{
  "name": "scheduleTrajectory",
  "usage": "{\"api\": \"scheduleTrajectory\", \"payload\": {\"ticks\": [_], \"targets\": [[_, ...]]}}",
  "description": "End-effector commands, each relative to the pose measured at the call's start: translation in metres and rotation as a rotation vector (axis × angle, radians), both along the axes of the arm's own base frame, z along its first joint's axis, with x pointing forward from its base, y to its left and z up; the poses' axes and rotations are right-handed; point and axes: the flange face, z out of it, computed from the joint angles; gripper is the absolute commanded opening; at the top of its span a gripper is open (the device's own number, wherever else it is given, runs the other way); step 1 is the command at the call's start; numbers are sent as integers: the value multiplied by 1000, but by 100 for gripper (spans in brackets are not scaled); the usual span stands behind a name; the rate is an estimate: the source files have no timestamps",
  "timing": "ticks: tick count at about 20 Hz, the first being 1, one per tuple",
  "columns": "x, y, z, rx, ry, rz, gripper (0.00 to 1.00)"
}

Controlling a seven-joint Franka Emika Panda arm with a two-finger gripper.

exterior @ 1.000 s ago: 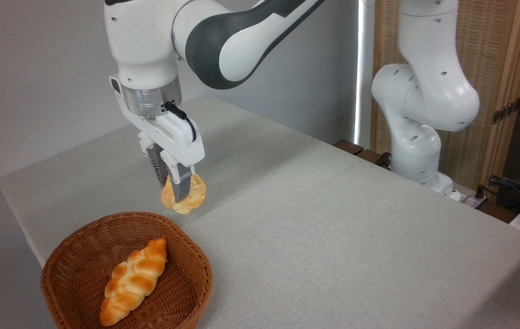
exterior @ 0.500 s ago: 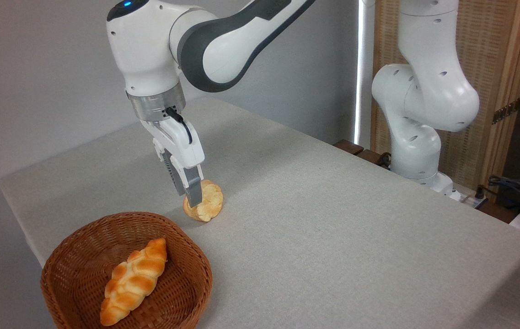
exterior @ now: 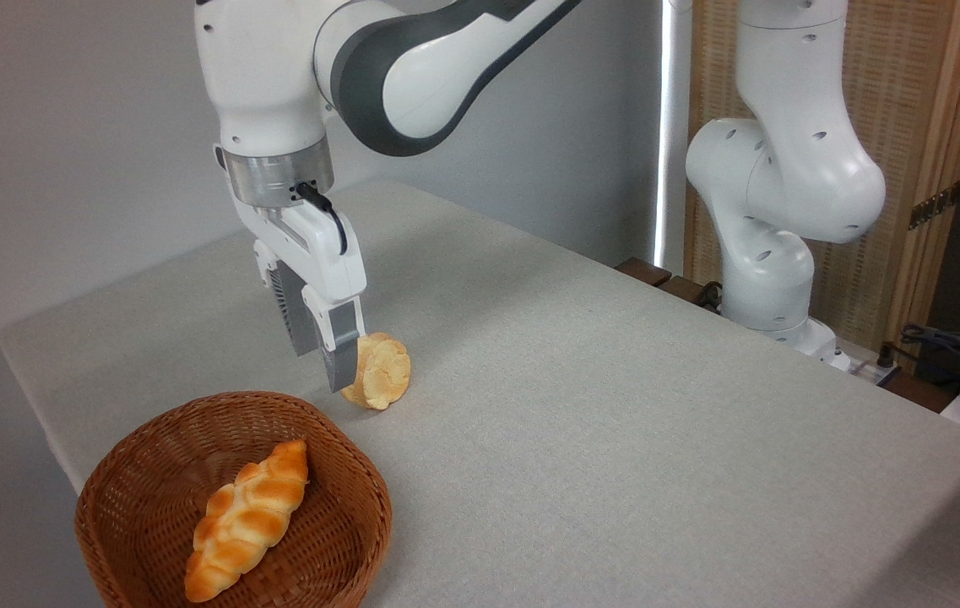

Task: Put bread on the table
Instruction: 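Open the gripper to release the roll and raise it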

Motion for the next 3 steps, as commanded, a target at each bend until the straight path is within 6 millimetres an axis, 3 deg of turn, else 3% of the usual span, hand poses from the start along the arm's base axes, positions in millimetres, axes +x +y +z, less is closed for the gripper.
{"api": "scheduleTrajectory", "payload": {"ticks": [1,3], "targets": [[3,14,12,6,-32,17,100],[4,18,12,7,-32,24,100]]}}
